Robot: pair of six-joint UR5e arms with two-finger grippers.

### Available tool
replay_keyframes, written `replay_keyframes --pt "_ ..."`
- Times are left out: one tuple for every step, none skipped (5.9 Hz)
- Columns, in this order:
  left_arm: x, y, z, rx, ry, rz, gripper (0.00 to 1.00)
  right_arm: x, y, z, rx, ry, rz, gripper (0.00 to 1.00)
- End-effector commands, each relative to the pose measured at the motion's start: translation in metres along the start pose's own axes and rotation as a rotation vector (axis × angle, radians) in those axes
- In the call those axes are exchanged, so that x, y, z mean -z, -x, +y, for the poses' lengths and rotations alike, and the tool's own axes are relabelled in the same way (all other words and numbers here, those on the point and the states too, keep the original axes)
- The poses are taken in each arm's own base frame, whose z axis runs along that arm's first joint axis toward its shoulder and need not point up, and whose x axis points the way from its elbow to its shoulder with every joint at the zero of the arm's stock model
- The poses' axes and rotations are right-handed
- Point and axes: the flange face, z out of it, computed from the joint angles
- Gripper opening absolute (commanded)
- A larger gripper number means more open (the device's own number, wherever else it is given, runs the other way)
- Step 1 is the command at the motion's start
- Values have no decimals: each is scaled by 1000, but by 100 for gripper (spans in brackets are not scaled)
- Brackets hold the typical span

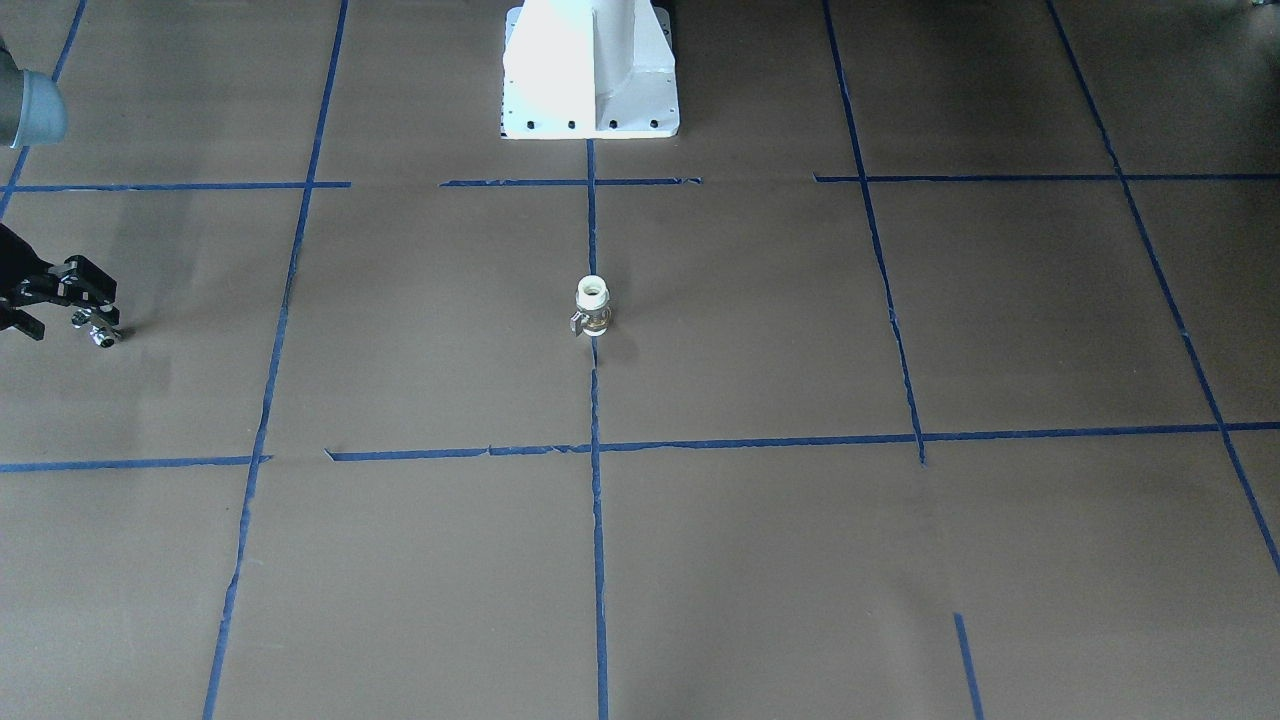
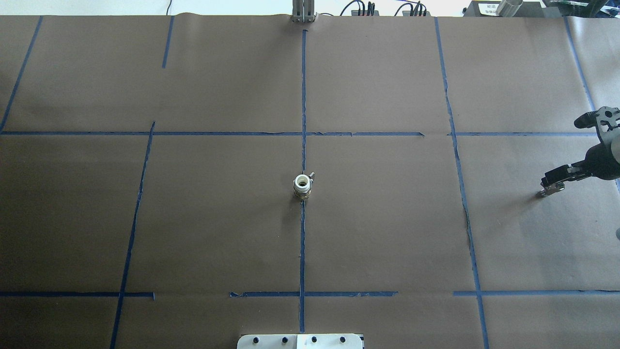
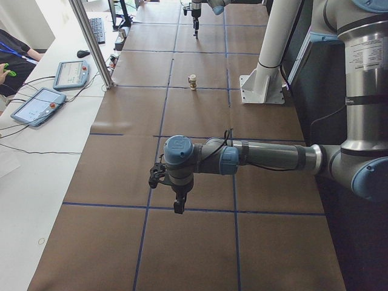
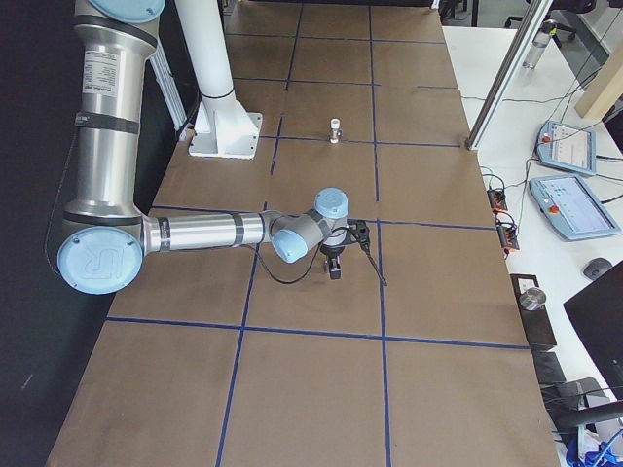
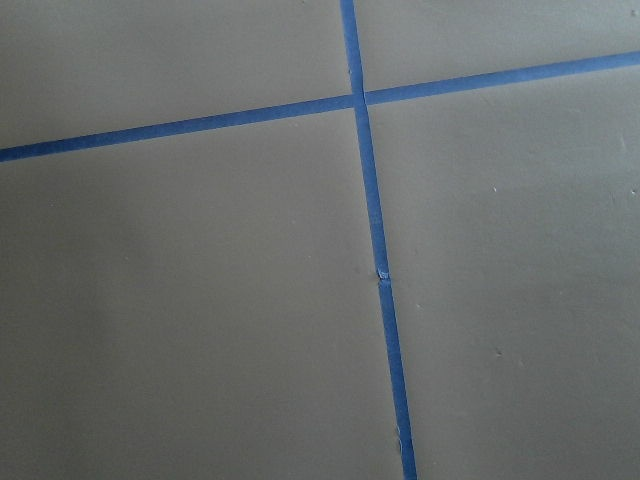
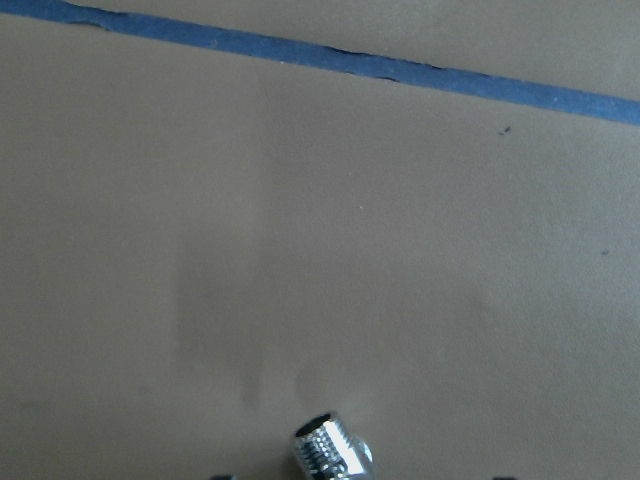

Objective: Assemble PPR valve and pipe with both arms
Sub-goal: 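Lower the right gripper onto the chrome valve fitting and grasp it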

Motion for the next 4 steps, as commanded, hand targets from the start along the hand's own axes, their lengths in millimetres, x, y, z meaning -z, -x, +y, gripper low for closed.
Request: replay_keyframes --pt "1 -1 0 -2 -2 0 100 -2 3 2 7 6 -1 24" --pt "1 -1 0 0 -2 0 100 -2 3 2 7 4 2 2" --pt "1 -1 0 0 -2 0 100 1 5 0 12 -8 6 0" --pt "0 0 0 1 -1 0 100 12 17 -4 20 -23 -5 0"
